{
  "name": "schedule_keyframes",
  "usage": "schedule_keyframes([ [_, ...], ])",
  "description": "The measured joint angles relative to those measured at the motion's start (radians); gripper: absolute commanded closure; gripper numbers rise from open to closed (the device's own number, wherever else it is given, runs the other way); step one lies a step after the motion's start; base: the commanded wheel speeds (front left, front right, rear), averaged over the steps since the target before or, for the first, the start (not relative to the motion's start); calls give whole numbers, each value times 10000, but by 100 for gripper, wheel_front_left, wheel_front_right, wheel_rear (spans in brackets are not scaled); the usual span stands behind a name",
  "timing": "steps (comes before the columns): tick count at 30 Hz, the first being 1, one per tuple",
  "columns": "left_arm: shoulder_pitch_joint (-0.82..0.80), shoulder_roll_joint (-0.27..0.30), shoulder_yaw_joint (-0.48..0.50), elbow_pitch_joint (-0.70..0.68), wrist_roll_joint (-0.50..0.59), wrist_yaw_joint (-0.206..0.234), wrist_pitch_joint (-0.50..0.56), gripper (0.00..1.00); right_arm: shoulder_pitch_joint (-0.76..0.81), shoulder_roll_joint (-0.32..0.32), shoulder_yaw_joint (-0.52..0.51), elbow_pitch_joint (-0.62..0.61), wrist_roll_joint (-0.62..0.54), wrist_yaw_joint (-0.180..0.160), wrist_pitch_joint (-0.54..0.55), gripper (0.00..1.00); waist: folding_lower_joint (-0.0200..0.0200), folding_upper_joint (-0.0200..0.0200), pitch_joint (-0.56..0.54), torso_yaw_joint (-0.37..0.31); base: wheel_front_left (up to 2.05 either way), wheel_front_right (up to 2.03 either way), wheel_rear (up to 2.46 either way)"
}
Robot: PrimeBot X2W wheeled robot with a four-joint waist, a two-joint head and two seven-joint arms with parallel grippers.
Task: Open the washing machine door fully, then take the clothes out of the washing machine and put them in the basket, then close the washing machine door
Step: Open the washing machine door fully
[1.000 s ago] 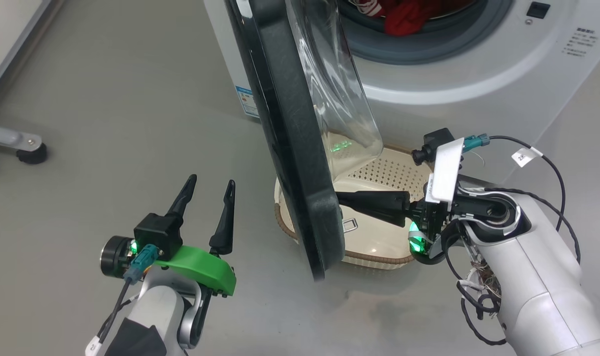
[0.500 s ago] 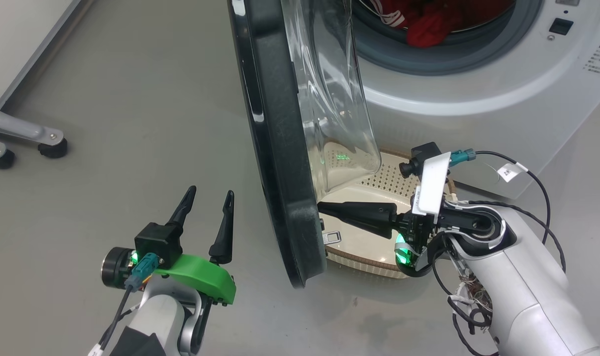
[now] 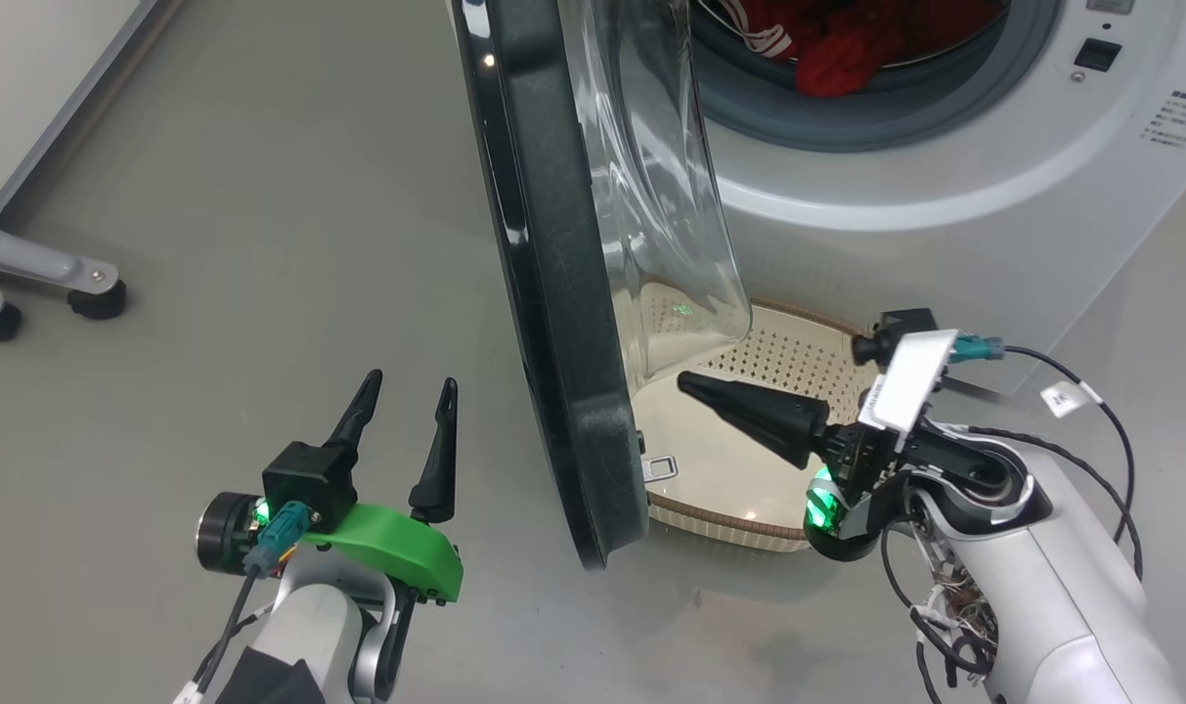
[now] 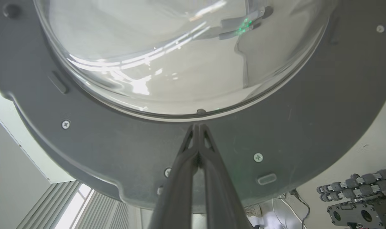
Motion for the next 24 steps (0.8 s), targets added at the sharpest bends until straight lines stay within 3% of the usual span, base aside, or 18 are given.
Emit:
schedule_keyframes([
  [3,0,0,69,-2,0,0,0,0,216,2,-366,-163,-40,0,-485,100,0,0,-15,-51,0,0,0],
  [4,0,0,96,-2,0,2,0,0,277,0,-462,-199,-86,0,-621,86,0,0,-21,-69,0,0,0],
  [5,0,0,121,-2,0,2,0,0,349,2,-564,-245,-140,0,-757,62,0,0,-27,-86,0,0,0],
  [6,0,0,148,-4,0,4,0,0,450,4,-681,-305,-199,0,-926,18,0,0,-32,-104,0,0,0],
  [7,0,0,173,-2,0,4,0,0,543,4,-779,-349,-261,0,-1095,0,0,0,-38,-122,0,0,0],
  [14,12,0,228,15,0,44,0,0,1166,-73,-1367,-780,-1168,0,-2481,0,0,0,-81,-261,0,0,0],
  [24,138,6,247,54,0,46,0,0,1492,-882,-1333,-1611,-4721,0,-5451,0,0,0,-209,-422,0,0,0],
])
